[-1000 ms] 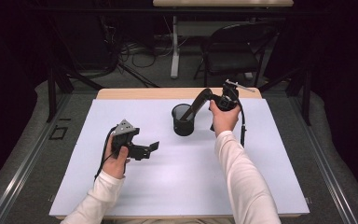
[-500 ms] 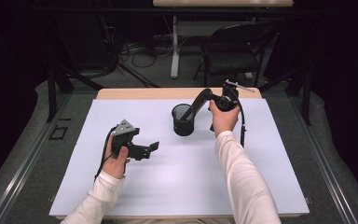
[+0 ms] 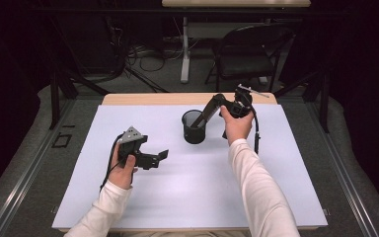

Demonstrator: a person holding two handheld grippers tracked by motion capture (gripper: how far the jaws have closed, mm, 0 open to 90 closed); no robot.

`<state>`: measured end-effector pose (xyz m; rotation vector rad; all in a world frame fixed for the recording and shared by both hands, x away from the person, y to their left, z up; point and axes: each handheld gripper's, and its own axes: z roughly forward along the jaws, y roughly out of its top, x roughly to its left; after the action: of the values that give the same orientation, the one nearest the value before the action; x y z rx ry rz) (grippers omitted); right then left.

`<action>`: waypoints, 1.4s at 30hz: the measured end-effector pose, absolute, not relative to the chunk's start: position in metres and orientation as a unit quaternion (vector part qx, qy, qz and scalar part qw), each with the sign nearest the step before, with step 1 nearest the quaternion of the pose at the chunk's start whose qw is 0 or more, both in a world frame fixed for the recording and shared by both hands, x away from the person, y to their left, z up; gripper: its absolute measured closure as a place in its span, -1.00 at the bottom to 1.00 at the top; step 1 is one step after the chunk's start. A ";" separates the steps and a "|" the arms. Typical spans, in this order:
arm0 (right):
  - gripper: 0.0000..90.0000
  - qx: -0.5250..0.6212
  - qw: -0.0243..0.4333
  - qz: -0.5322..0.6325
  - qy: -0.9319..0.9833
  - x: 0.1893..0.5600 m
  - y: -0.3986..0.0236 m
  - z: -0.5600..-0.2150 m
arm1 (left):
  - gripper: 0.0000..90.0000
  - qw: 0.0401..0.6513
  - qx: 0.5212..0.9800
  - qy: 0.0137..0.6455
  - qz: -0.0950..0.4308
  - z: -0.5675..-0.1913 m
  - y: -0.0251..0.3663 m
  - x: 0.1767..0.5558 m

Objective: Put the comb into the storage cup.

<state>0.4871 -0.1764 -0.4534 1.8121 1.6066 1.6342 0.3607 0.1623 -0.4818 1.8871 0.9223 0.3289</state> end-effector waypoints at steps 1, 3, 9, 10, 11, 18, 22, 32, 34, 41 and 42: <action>0.30 0.616 0.109 0.556 0.548 0.487 -0.176 -0.454 | -0.98 0.486 0.776 0.379 0.135 -0.482 0.162 0.361; 0.22 0.615 0.110 0.554 0.550 0.487 -0.176 -0.454 | -0.98 0.486 0.776 0.379 0.135 -0.482 0.163 0.361; 0.03 0.611 0.124 0.547 0.559 0.487 -0.177 -0.454 | -0.98 0.486 0.775 0.380 0.136 -0.482 0.163 0.360; -0.01 0.608 0.130 0.546 0.562 0.487 -0.177 -0.454 | -0.98 0.486 0.775 0.380 0.136 -0.481 0.163 0.360; -0.03 0.606 0.133 0.545 0.564 0.487 -0.178 -0.454 | -0.98 0.486 0.775 0.380 0.136 -0.481 0.163 0.360; -0.18 0.595 0.131 0.549 0.572 0.486 -0.179 -0.452 | -0.98 0.485 0.776 0.380 0.136 -0.482 0.163 0.361; -0.18 0.588 0.137 0.543 0.583 0.484 -0.179 -0.452 | -0.98 0.487 0.775 0.380 0.136 -0.482 0.163 0.361; -0.24 0.570 0.148 0.548 0.594 0.481 -0.183 -0.446 | -0.98 0.486 0.775 0.381 0.135 -0.482 0.164 0.362; -0.24 0.565 0.156 0.548 0.597 0.480 -0.183 -0.445 | -0.98 0.485 0.774 0.383 0.135 -0.481 0.165 0.362; -0.21 0.558 0.169 0.546 0.602 0.475 -0.186 -0.439 | -0.98 0.489 0.773 0.383 0.134 -0.481 0.165 0.362; -0.21 0.557 0.173 0.545 0.603 0.475 -0.186 -0.438 | -0.98 0.488 0.773 0.383 0.134 -0.481 0.165 0.362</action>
<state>0.4747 -0.1864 -0.4383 1.5807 1.7091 1.5446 0.3618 0.1651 -0.4812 1.8778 0.9308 0.3251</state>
